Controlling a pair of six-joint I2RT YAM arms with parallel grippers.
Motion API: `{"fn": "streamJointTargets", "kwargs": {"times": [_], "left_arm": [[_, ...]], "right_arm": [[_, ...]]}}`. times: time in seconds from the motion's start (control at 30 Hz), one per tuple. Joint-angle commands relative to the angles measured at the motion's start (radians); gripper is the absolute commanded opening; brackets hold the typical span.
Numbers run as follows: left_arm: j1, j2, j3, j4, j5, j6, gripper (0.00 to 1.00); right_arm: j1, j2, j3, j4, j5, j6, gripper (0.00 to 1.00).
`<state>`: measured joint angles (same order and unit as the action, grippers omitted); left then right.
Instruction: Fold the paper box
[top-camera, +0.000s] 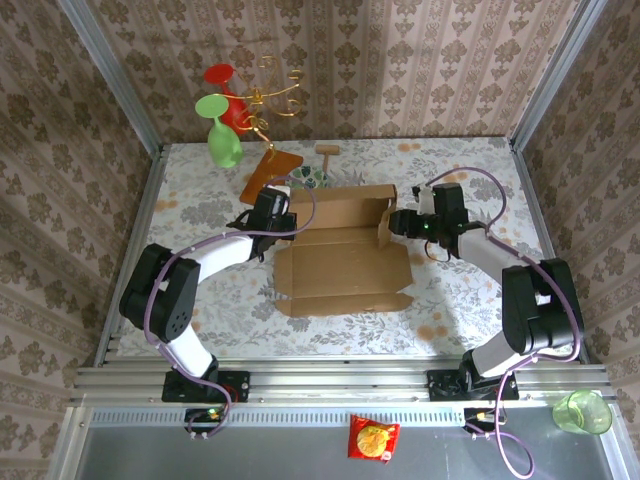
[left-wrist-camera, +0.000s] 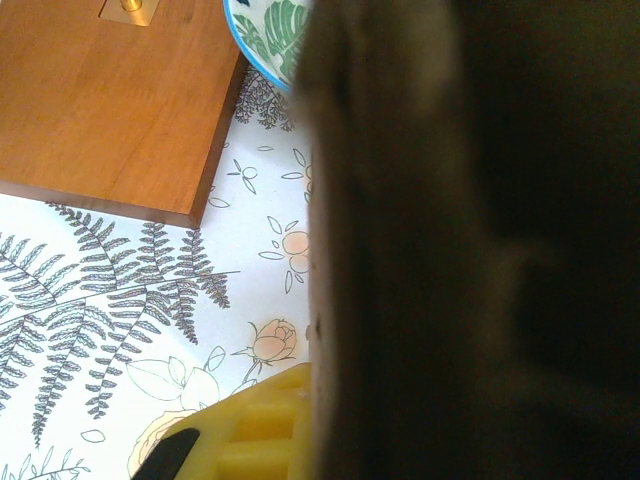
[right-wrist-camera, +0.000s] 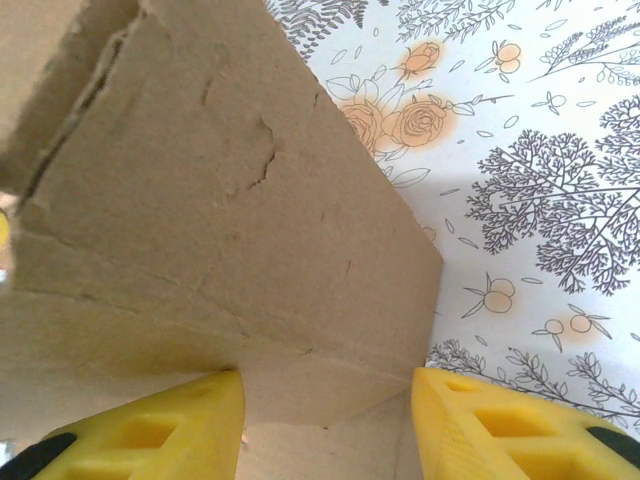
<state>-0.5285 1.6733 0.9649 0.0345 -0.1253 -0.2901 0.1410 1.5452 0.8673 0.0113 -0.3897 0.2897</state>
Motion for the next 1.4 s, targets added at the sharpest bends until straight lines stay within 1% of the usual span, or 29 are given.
{"fn": "streamJointTargets", "kwargs": {"times": [0.0, 0.23, 0.5, 0.7, 0.83, 1.0, 1.37], "left_arm": [[0.007, 0.008, 0.033, -0.024, 0.026, 0.037, 0.0], [0.01, 0.015, 0.041, -0.034, 0.031, 0.043, 0.0], [0.014, 0.026, 0.056, -0.04, 0.042, 0.049, 0.0], [0.017, 0.037, 0.068, -0.044, 0.05, 0.054, 0.0], [0.021, 0.045, 0.077, -0.046, 0.058, 0.054, 0.0], [0.021, 0.057, 0.092, -0.05, 0.059, 0.047, 0.0], [0.021, 0.075, 0.121, -0.082, 0.061, -0.007, 0.0]], "right_arm": [[0.015, 0.026, 0.049, -0.023, 0.061, -0.067, 0.5], [0.058, 0.051, 0.083, -0.018, 0.131, -0.118, 0.53], [0.087, 0.085, 0.104, 0.01, 0.229, -0.127, 0.53], [0.115, 0.129, 0.148, 0.009, 0.275, -0.13, 0.51], [0.135, 0.156, 0.18, -0.01, 0.329, -0.13, 0.48], [0.172, 0.186, 0.21, -0.031, 0.43, -0.111, 0.4], [0.257, 0.251, 0.277, -0.094, 0.671, -0.038, 0.12]]}}
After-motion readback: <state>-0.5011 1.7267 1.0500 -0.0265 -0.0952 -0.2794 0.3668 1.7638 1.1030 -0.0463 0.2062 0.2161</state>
